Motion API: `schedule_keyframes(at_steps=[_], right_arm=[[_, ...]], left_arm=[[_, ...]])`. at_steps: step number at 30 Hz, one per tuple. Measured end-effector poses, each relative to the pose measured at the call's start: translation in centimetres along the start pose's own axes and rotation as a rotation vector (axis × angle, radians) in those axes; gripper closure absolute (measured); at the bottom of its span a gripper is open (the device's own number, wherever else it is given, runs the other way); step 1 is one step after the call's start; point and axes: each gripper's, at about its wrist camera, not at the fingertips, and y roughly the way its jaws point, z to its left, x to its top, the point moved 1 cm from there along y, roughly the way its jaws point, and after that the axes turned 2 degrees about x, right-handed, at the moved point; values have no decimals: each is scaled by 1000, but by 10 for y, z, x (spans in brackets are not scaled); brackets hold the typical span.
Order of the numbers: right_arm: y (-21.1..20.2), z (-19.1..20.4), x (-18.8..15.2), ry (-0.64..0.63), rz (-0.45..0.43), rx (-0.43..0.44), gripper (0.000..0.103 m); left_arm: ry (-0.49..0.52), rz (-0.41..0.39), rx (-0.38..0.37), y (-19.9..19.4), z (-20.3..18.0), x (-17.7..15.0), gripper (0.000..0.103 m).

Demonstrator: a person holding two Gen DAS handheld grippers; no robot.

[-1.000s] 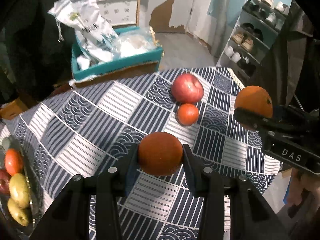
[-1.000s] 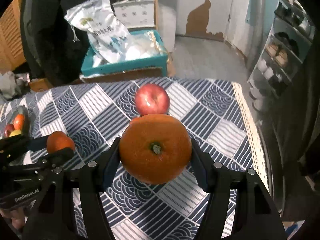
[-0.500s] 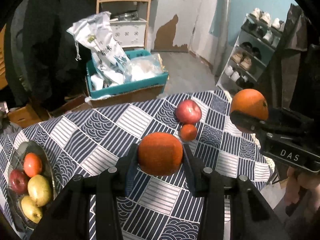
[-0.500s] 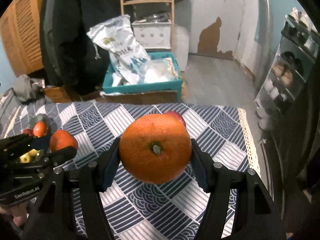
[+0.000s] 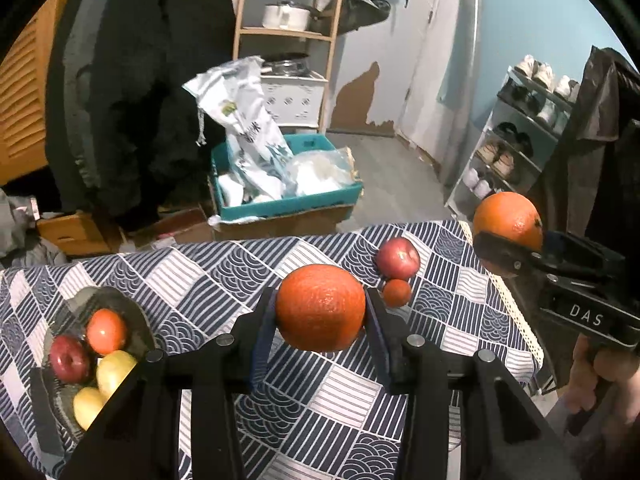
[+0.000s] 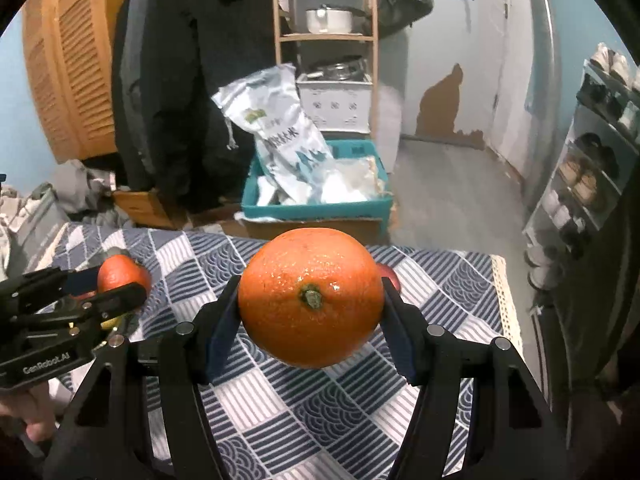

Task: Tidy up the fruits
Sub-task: 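Carry the tangerine over the glass bowl with left tool while right tool carries the orange there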

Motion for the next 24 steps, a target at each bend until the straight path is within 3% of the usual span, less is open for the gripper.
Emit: schedule_keyframes(at_steps=[15, 24], right_arm=[[10, 54, 23, -61, -12, 83, 38], [40, 95, 27, -94, 38, 150, 38]], left_arm=[[-77, -40, 50, -25, 42, 3, 60], [-145, -35, 97, -30, 83, -5, 60]])
